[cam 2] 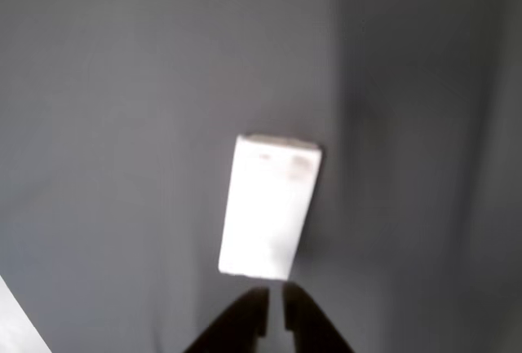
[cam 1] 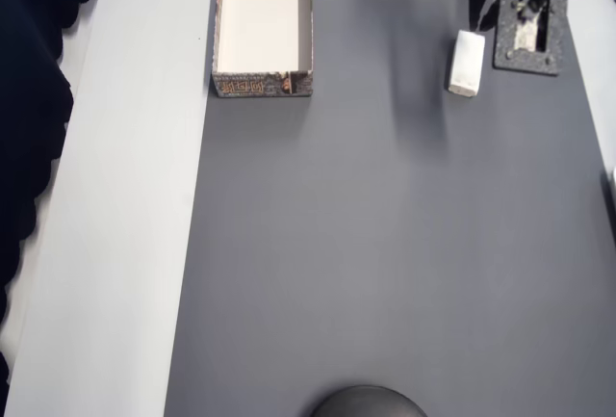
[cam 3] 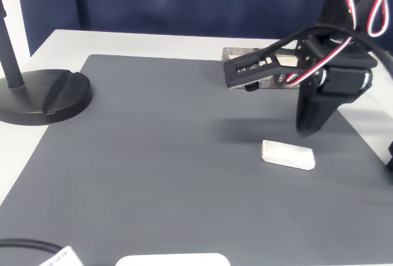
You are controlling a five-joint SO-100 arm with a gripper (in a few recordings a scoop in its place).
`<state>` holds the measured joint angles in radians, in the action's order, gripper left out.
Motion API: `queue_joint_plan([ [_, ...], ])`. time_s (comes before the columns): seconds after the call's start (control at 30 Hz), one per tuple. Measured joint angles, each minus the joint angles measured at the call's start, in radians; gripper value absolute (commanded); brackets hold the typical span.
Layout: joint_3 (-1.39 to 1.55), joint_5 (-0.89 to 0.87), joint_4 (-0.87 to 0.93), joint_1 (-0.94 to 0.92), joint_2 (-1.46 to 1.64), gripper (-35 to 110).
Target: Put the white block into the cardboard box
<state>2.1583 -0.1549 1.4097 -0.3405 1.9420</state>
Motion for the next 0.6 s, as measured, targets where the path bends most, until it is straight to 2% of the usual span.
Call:
queue_joint_plan([
  [0.6,0.000,0.118,0.000,-0.028,0.000,-2],
])
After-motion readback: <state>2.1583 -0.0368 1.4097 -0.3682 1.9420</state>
